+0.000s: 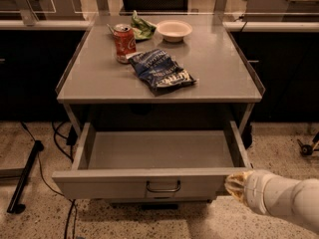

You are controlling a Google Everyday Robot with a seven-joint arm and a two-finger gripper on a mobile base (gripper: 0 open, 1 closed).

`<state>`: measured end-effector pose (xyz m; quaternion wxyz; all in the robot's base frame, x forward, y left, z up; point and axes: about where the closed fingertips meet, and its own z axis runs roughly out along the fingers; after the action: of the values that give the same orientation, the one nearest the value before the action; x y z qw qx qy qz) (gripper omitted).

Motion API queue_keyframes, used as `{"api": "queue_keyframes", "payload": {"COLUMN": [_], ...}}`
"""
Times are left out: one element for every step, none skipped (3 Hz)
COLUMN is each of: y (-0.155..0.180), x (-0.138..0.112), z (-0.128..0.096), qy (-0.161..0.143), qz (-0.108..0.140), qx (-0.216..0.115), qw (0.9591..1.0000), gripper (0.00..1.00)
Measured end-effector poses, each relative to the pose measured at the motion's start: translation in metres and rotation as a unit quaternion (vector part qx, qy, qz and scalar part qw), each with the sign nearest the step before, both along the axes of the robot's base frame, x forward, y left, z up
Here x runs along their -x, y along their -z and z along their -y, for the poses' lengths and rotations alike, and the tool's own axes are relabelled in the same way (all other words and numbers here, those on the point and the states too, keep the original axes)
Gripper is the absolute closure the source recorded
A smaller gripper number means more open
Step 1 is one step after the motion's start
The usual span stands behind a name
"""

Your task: Close top drawer

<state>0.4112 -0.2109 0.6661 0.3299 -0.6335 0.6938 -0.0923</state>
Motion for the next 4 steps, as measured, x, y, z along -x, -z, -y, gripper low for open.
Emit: {"api": "queue_keyframes", "payload": {"y": [0.005, 0.008, 0.013, 0.017], "x": [-0.018, -0.035, -0.058, -0.089], "z": [-0.008, -0.016, -0.02, -0.024], "qy": [-0.007, -0.014, -0.02, -0.026], "qz": [0.015, 0.026, 0.034, 0.043], "qx": [-0.008, -0.012, -0.014, -0.014], "qw": [0.9998, 0.9995, 0.9991, 0.9986], "gripper": [1.0, 1.0, 1.0, 1.0]}}
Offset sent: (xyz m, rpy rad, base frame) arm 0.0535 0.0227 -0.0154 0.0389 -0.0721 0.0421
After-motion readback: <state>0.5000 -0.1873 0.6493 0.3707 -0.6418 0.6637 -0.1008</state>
